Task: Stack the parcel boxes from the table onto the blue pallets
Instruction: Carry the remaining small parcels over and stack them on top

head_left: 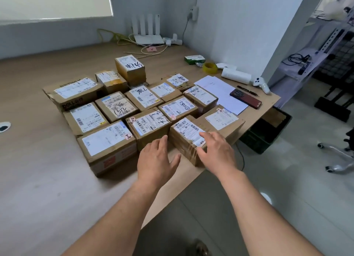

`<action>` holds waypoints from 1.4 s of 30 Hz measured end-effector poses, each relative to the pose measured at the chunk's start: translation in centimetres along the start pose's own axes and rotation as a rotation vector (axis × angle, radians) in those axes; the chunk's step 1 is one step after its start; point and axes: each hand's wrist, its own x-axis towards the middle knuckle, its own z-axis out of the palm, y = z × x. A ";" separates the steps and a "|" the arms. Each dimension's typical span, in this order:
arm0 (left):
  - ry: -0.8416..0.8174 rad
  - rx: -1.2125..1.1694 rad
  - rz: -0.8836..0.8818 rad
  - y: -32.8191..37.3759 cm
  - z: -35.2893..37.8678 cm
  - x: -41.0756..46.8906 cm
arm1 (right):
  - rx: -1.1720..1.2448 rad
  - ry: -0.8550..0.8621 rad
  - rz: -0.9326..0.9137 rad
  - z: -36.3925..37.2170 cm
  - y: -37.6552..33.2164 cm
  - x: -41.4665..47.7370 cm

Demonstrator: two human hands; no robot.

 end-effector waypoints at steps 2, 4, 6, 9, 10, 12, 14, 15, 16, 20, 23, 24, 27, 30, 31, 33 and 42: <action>-0.003 -0.016 -0.054 0.6 0.7 0.5 | 0.016 -0.026 -0.033 0.3 0.8 1.5; 0.001 -0.040 -0.137 1.6 1.3 0.9 | 0.021 -0.058 -0.090 0.7 1.8 3.1; -0.012 -0.065 -0.192 2.4 1.9 1.1 | 0.019 -0.067 -0.122 0.8 2.4 4.4; -0.031 -0.083 -0.271 4.1 3.1 1.9 | 0.016 -0.085 -0.142 1.0 3.9 6.6; -0.037 -0.096 -0.294 4.7 3.4 2.3 | 0.007 -0.094 -0.138 1.1 4.4 7.2; -0.061 -0.135 -0.349 5.6 4.2 3.0 | -0.020 -0.124 -0.130 1.7 5.3 8.1; -0.094 -0.177 -0.396 6.6 5.0 3.4 | -0.037 -0.153 -0.131 2.4 6.0 8.6; -0.102 -0.195 -0.415 7.1 5.4 3.6 | -0.043 -0.160 -0.137 2.8 6.3 8.8; -0.109 -0.212 -0.434 7.4 5.7 3.7 | -0.046 -0.161 -0.148 3.1 6.4 9.0; -0.079 -0.295 -0.534 7.8 6.1 3.6 | -0.008 -0.173 -0.223 3.8 6.2 9.5; 0.007 -0.393 -0.598 7.3 6.2 2.8 | 0.061 -0.222 -0.273 4.9 5.6 9.6; 0.027 -0.404 -0.620 7.1 6.1 2.5 | 0.090 -0.238 -0.276 5.3 5.4 9.5; 0.048 -0.415 -0.690 6.4 5.8 1.6 | 0.272 -0.343 -0.250 6.0 5.2 9.2; -0.047 -0.547 -0.837 5.8 5.9 0.9 | 0.670 -0.554 -0.122 6.8 5.9 8.7; -0.064 -0.645 -0.878 5.7 6.0 0.7 | 0.810 -0.617 -0.067 7.1 6.3 8.6; -0.063 -0.797 -0.904 5.9 6.1 0.3 | 0.951 -0.696 -0.029 7.8 7.3 8.4; 0.045 -0.929 -0.790 7.7 6.2 -2.8 | 1.268 -0.793 -0.115 8.4 9.4 6.3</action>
